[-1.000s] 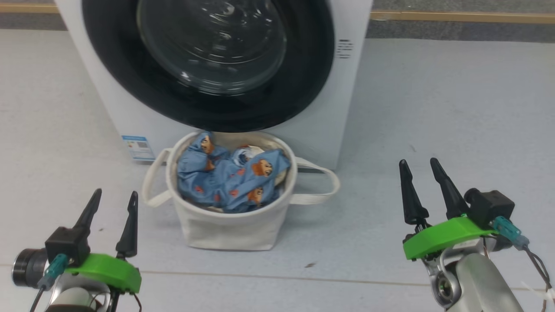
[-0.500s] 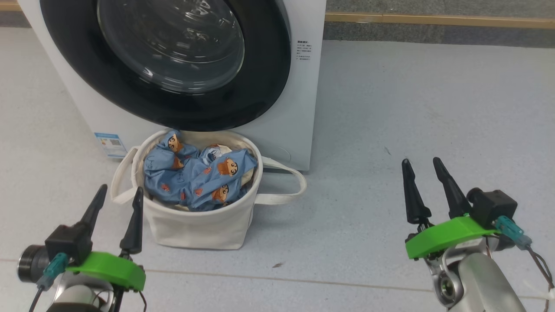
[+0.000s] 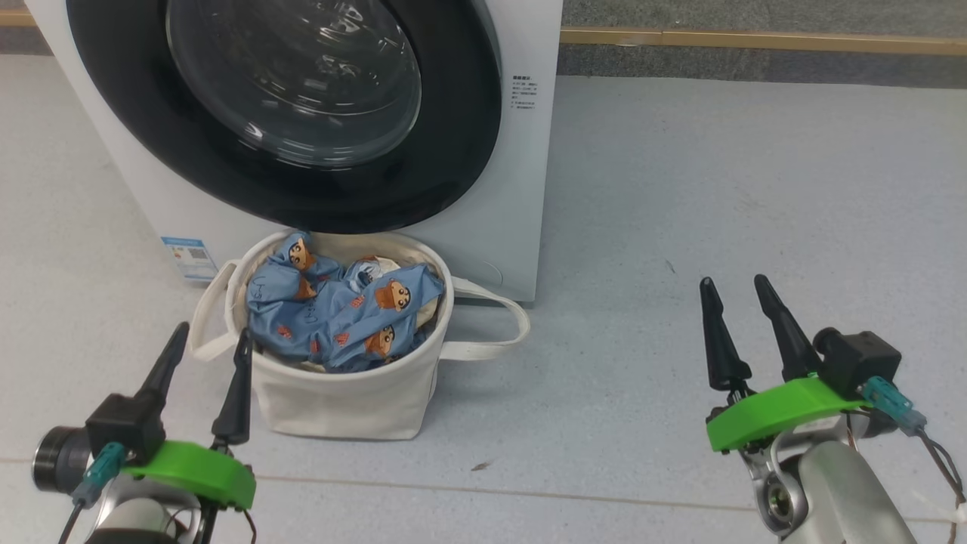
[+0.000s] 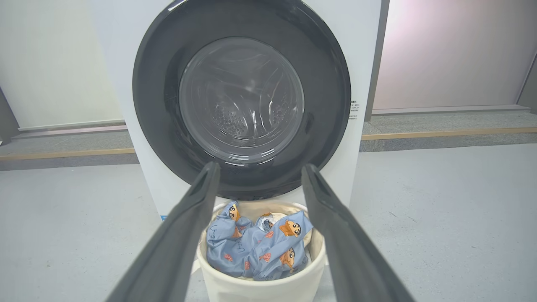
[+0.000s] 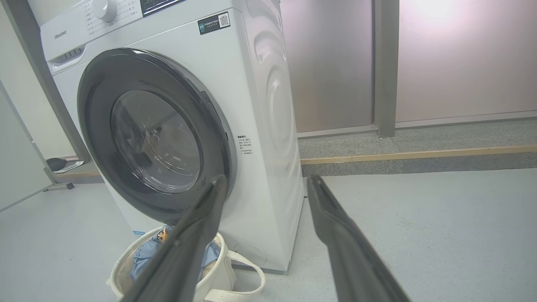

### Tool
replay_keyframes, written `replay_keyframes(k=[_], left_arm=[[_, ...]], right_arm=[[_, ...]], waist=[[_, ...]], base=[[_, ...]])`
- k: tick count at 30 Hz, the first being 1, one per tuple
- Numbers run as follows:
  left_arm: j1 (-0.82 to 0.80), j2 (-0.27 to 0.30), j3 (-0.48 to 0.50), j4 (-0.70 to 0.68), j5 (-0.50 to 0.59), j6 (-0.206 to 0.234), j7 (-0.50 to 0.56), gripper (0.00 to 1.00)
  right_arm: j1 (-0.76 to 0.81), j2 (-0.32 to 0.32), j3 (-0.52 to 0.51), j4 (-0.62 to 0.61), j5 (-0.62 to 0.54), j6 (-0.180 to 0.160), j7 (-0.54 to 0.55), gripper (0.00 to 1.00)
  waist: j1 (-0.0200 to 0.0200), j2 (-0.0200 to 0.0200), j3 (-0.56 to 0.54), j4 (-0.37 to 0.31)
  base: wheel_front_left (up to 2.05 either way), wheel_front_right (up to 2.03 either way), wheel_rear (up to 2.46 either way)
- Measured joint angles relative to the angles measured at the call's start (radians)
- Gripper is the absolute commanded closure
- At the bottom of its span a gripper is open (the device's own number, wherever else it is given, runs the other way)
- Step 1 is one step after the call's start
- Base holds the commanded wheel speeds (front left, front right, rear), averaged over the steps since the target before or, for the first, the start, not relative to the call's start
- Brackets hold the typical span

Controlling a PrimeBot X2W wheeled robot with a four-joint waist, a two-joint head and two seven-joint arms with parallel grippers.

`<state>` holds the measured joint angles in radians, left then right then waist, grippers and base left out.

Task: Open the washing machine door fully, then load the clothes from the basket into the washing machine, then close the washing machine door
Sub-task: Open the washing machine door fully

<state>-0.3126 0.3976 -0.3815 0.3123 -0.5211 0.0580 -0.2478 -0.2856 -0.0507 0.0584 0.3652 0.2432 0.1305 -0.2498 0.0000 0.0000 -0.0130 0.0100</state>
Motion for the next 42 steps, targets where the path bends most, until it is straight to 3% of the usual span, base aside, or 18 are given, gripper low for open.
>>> replay_keyframes(k=[23,24,25,26,27,33,36,42], left_arm=[[0.001,-0.029,0.034,-0.03,0.012,-0.031,-0.001,0.0],[0.001,-0.034,0.038,-0.035,0.012,-0.032,-0.001,0.0],[0.001,-0.038,0.043,-0.04,0.012,-0.032,-0.001,0.0],[0.001,-0.041,0.048,-0.045,0.012,-0.033,-0.001,0.0],[0.001,-0.042,0.054,-0.052,0.012,-0.036,-0.001,0.0],[0.0,-0.064,0.086,-0.084,0.012,-0.051,-0.001,0.0],[-0.004,-0.078,0.093,-0.09,0.02,-0.068,-0.001,0.0],[-0.025,-0.107,0.123,-0.093,0.027,-0.095,-0.001,0.0]], right_arm=[[-0.062,0.0,-0.011,-0.024,0.029,0.0,0.0,0.0],[-0.077,0.0,-0.012,-0.024,0.049,0.0,0.0,0.17],[-0.093,0.0,-0.013,-0.025,0.077,0.0,0.0,0.79],[-0.11,0.0,-0.013,-0.023,0.125,0.0,0.0,0.79],[-0.131,0.0,-0.012,-0.016,0.182,0.0,0.0,1.0],[-0.311,-0.001,-0.012,0.114,0.504,0.0,0.012,1.0],[-0.423,-0.003,-0.022,0.175,0.733,0.0,0.115,1.0],[-0.645,-0.035,-0.097,0.318,1.0,0.0,0.403,1.0]], waist=[[0.0,0.0,0.021,0.012],[0.0,0.0,0.027,0.014],[0.0,0.0,0.035,0.016],[0.0,0.0,0.043,0.018],[0.0,0.0,0.052,0.02],[0.0001,0.0,0.108,0.038],[0.0001,0.0,0.138,0.052],[0.0002,0.0,0.201,0.09]], base=[[0.0,0.0,0.0],[0.0,0.0,0.0],[0.0,0.0,0.0],[0.0,0.0,0.0],[0.0,0.0,0.0],[0.0,0.0,0.0],[0.0,0.0,0.0],[0.0,0.0,0.0]])
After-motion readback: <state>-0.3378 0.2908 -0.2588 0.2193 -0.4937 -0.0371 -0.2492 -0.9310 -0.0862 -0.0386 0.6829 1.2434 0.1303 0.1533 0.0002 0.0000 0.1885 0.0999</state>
